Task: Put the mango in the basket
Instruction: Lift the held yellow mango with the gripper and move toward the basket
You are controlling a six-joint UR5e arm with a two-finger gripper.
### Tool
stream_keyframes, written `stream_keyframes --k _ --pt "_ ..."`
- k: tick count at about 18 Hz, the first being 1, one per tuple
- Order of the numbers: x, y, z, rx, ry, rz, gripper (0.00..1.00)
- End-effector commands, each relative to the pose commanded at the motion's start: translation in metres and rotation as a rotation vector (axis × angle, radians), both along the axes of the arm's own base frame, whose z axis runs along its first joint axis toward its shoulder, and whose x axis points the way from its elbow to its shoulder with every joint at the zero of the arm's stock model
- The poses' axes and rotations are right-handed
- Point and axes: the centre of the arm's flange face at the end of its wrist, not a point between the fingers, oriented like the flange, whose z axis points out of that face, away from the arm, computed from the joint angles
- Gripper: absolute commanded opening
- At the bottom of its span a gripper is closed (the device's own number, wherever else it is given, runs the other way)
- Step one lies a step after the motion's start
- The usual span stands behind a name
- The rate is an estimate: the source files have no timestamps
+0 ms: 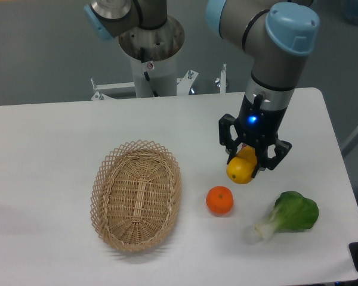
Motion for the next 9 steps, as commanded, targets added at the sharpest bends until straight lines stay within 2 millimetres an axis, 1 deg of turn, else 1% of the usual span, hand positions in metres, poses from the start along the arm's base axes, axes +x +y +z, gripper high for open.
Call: stream_keyframes --k 1,4,5,6,9 --pt "0.003 0.002 -0.003 -0.002 -0.005 -0.002 0.45" --pt "0.009 0.005 -0.003 -0.003 -0.017 0.009 0.45" --pt "0.015 0.005 -0.002 -0.003 -0.021 0.013 0.45" --pt "0.027 0.009 0.001 -0.002 -0.020 0.009 0.45" --pt "0.048 0.016 -0.006 -0.009 -0.048 0.034 0.45"
